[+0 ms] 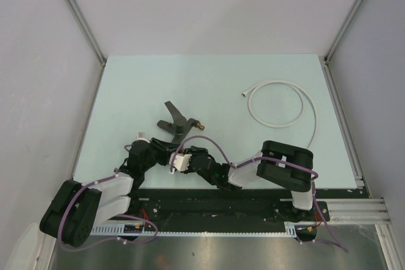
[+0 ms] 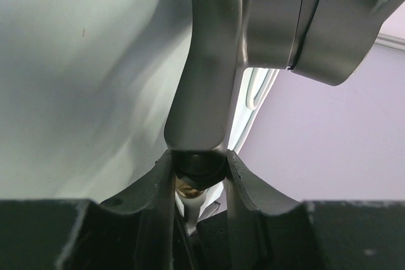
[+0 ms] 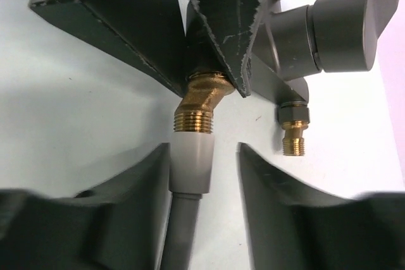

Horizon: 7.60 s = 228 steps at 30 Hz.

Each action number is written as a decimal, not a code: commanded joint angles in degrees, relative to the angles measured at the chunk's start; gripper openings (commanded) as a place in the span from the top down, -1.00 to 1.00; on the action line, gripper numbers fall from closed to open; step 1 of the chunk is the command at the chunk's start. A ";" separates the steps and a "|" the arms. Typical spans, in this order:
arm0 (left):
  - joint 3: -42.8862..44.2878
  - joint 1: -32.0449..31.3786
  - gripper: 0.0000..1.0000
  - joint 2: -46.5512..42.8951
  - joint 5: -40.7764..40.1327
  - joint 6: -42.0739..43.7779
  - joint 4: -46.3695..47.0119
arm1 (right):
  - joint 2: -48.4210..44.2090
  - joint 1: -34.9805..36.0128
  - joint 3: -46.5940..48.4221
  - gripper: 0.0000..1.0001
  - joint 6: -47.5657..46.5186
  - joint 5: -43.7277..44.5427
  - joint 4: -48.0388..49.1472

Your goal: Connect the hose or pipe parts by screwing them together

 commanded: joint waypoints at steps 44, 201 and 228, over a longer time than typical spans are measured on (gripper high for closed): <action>-0.06 -3.26 1.00 -1.42 -1.98 5.40 4.70 | -6.09 -25.45 -4.19 -0.42 49.49 -52.06 10.77; -2.96 -5.19 0.99 -6.79 -7.34 4.61 2.86 | -6.72 -20.98 1.61 -0.42 40.78 -49.89 -10.62; -2.26 -5.19 1.00 -7.40 -6.64 2.32 2.59 | 2.32 7.34 4.86 0.15 2.35 20.12 0.06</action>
